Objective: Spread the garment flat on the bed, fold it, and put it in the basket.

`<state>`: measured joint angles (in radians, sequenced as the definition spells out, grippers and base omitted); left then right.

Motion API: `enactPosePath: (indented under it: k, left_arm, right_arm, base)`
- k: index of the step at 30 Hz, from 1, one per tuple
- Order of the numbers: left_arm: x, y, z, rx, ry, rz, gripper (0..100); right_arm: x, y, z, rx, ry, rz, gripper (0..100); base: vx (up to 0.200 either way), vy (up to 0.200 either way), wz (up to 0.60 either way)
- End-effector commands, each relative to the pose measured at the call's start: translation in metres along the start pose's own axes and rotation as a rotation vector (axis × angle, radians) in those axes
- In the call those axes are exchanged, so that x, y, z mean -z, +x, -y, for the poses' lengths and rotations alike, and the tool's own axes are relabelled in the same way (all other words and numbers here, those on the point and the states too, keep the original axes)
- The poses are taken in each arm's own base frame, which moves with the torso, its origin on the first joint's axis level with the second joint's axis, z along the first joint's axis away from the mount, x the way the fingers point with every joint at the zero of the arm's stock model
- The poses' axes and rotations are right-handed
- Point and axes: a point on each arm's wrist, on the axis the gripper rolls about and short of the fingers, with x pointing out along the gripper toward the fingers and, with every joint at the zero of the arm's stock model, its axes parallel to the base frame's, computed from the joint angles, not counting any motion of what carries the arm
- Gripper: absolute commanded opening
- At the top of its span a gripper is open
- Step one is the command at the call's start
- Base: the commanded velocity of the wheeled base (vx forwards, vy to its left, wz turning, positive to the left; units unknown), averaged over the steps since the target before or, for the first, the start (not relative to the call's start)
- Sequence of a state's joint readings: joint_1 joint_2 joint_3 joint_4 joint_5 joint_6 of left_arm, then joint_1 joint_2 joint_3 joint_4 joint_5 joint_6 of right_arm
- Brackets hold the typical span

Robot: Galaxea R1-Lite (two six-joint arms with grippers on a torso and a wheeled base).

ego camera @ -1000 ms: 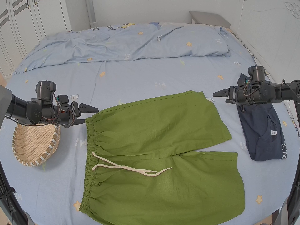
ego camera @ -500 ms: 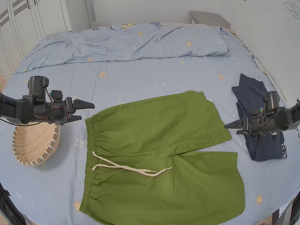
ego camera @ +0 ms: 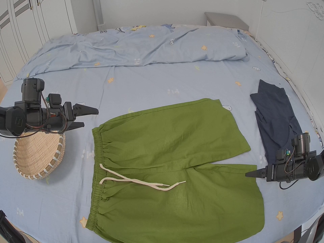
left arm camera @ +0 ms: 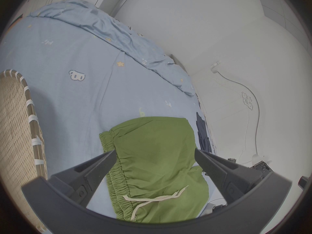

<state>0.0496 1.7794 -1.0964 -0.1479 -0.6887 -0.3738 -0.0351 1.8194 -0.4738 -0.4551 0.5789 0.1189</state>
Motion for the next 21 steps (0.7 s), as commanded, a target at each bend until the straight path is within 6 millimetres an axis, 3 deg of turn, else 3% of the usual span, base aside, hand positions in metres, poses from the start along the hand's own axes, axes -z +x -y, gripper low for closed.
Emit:
enactPosePath:
  k: [1,21]
  left_arm:
    - [0.0,-0.006,0.006,0.005,0.011,0.013,100]
    - [0.001,-0.005,0.005,0.005,0.01,0.008,100]
  right_arm:
    - [0.009,-0.004,-0.005,-0.037,-0.024,0.02,100]
    - [0.001,0.01,-0.004,-0.082,-0.081,0.076,100]
  base:
    - [0.0,0.0,0.0]
    - [0.0,0.0,0.0]
